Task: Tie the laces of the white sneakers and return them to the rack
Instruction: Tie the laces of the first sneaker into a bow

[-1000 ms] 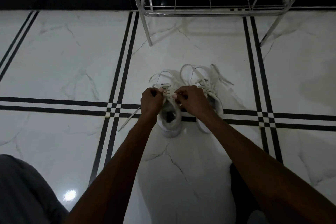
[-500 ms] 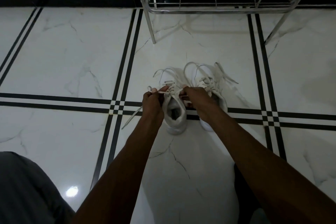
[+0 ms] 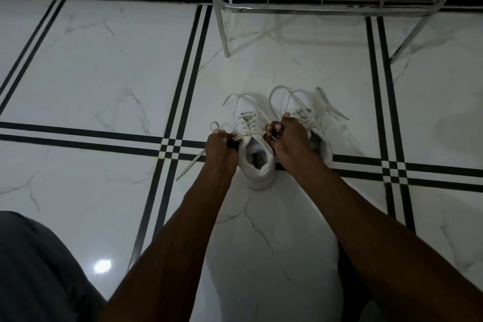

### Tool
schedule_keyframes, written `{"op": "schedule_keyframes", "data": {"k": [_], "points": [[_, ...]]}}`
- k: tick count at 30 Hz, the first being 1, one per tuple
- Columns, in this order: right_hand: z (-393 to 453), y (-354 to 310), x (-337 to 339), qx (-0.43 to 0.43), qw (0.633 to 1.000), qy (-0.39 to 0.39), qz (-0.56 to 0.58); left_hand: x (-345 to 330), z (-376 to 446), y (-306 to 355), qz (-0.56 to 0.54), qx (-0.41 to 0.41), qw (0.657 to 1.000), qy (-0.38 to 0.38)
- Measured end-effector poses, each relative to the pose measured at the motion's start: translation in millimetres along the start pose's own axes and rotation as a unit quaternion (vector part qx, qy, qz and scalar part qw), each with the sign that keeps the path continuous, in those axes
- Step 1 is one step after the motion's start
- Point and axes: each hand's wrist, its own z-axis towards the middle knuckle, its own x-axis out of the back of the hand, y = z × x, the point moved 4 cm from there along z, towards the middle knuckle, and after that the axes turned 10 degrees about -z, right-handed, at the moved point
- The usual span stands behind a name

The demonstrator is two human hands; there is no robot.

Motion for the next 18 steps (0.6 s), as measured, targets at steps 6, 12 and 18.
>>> {"op": "schedule_keyframes", "data": {"k": [6, 12, 18], "points": [[-4.5, -0.4, -1.8, 0.025, 0.999, 0.019, -0.03, -1.9, -2.8, 5.5, 0.017, -0.001, 1.0, -0.014], [0.8, -19.5, 11.3, 0.108, 0.907, -0.014, -0.407, 3.9, -0.6, 24.5, 0.204, -0.046, 0.976, -0.054], [-12.5, -43.6, -3.4, 0.367, 0.626, -0.021, -0.688, 13.2, -9.2, 33.8, 0.539, -0.436, 0.709, -0.128]]}}
